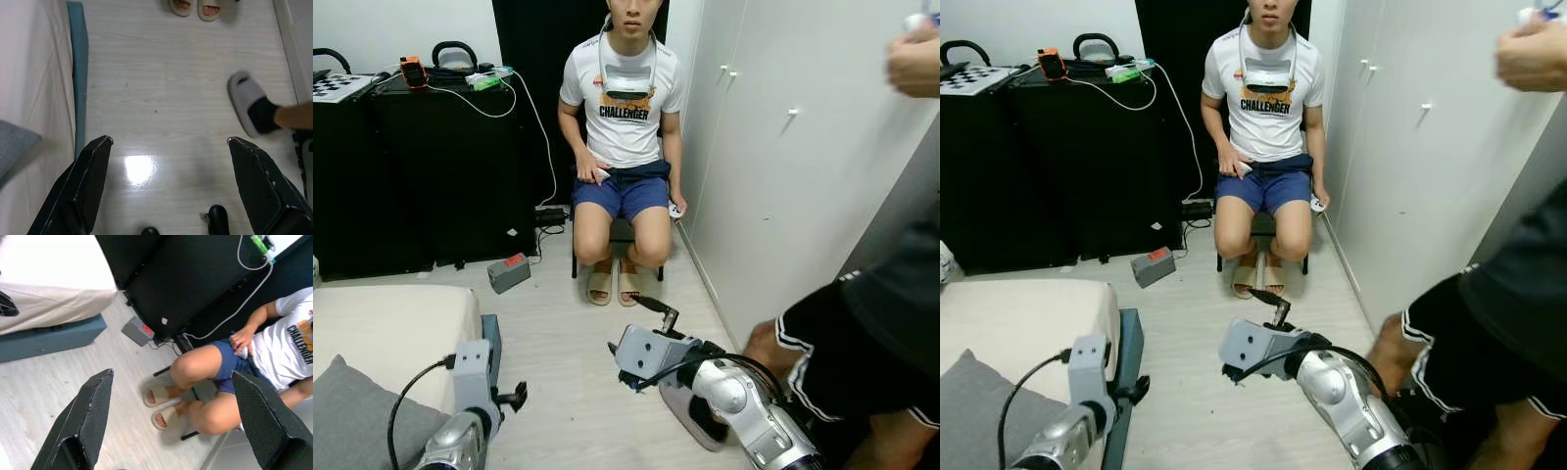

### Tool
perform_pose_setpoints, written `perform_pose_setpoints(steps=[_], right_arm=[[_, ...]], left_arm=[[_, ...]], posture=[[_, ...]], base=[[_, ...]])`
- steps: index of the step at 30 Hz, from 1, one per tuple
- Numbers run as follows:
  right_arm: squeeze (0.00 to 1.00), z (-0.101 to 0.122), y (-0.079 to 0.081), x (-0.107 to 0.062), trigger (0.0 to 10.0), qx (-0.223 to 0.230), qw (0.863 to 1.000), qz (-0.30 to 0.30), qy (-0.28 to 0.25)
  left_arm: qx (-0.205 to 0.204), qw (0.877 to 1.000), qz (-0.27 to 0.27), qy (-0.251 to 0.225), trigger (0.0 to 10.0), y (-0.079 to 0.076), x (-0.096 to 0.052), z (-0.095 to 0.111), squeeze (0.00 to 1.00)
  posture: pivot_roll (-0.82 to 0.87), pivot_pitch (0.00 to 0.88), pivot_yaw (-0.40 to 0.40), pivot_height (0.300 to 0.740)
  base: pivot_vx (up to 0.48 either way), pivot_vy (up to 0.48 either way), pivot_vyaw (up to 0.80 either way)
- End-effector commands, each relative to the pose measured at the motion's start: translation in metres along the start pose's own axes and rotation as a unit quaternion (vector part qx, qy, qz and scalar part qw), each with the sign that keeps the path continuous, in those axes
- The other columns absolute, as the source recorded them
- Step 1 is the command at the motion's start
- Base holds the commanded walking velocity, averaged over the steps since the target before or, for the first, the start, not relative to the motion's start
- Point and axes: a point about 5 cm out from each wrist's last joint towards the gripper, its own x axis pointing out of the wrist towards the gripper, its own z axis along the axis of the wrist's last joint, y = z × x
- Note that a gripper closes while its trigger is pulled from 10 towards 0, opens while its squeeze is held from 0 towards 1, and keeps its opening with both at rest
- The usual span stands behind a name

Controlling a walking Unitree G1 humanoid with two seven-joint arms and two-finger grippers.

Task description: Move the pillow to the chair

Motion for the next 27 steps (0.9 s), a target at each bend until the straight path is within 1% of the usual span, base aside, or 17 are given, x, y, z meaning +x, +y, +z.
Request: perform_pose_setpoints(steps=[1,8,13,19,24,25,26,27], right_arm=[[0.0,-0.002,0.001,-0.002,10.0,0.021,1.0,-0.001,0.003],[0.0,-0.001,0.002,-0.003,10.0,0.018,1.0,-0.002,0.003],[0.0,0.0,0.002,-0.004,10.0,0.024,1.0,0.003,0.008],[0.0,-0.001,0.003,-0.003,10.0,0.026,1.0,0.004,0.008],[0.0,-0.001,0.003,-0.004,10.0,0.027,1.0,0.004,0.01],[0.0,-0.002,0.003,-0.004,10.0,0.027,1.0,0.004,0.01],[0.0,-0.002,0.003,-0.005,10.0,0.027,1.0,0.005,0.011],[0.0,-0.002,0.003,-0.005,10.0,0.027,1.0,0.005,0.011]], left_arm=[[0.004,1.0,0.0,0.006,10.0,-0.001,-0.001,-0.004,0.0],[0.005,1.0,-0.002,0.007,10.0,-0.005,0.0,-0.004,0.0],[0.005,1.0,-0.005,-0.003,10.0,-0.007,0.003,0.005,0.0],[0.005,1.0,-0.004,-0.008,10.0,-0.003,0.003,0.009,0.0],[0.006,1.0,-0.002,-0.008,10.0,-0.001,0.003,0.008,0.0],[0.006,1.0,-0.001,-0.006,10.0,-0.002,0.002,0.005,0.0],[0.005,1.0,0.0,0.0,10.0,-0.003,0.0,-0.003,0.0],[0.005,1.0,0.0,0.0,10.0,-0.003,0.0,-0.003,0.0]], posture=[[-0.07,0.0,-0.011,0.74],[-0.07,0.0,-0.011,0.74],[-0.07,0.0,-0.011,0.74],[-0.07,0.0,-0.011,0.74],[-0.06,0.0,-0.013,0.74],[-0.05,0.0,-0.017,0.74],[-0.05,0.0,-0.021,0.74],[-0.05,0.0,-0.021,0.74]], base=[[0.0,0.0,0.0],[0.0,0.0,0.0],[0.0,0.0,0.0],[0.0,0.0,0.0],[0.0,0.0,0.0],[0.0,0.0,0.0],[0.0,0.0,0.0],[0.0,0.0,0.0]])
